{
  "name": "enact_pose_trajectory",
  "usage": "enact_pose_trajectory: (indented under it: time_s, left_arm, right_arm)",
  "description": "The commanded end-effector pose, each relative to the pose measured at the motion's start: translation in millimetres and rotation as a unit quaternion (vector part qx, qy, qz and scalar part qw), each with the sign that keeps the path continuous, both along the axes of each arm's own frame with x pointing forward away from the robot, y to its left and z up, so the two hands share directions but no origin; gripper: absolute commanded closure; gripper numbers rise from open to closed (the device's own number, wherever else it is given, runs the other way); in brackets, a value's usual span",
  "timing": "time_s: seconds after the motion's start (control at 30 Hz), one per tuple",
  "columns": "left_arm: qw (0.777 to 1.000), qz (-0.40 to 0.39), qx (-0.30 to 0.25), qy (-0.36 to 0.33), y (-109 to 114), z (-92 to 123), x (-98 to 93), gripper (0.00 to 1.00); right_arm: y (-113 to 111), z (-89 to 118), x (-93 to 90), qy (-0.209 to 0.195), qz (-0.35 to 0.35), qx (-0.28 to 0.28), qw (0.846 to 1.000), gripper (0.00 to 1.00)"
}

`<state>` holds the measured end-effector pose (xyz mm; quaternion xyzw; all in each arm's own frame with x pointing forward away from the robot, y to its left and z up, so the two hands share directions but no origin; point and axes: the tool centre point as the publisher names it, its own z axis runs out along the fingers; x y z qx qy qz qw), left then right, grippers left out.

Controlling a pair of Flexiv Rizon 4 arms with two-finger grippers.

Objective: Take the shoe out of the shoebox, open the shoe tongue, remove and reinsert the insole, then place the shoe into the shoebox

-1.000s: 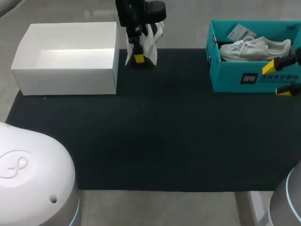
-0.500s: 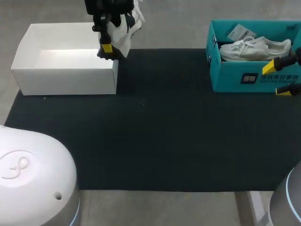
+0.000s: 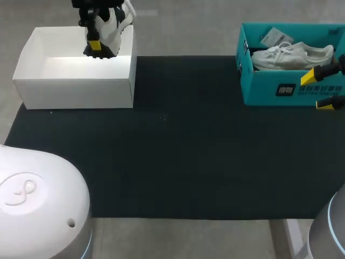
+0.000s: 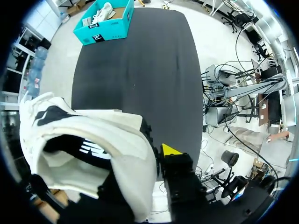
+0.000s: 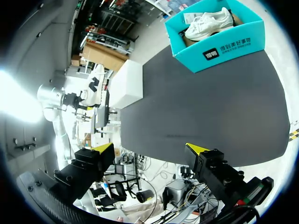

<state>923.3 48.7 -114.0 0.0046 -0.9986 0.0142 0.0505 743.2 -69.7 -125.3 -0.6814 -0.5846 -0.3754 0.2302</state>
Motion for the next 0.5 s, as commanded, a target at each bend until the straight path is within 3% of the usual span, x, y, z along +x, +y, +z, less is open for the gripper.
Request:
enact_pose_trajectory:
  time_s: [0.03, 0.5]
  left_arm:
    - [1.0, 0.016, -0.019, 0.003, 21.8, 2.9, 1.0, 1.0]
    - [1.0, 0.016, -0.019, 0.003, 21.8, 2.9, 1.0, 1.0]
  right_arm:
    - [0.5, -0.6, -0.3, 0.0, -0.001, -0.001, 1.0, 0.0]
    - [0.5, -0.6, -0.3, 0.0, -0.001, -0.001, 1.0, 0.0]
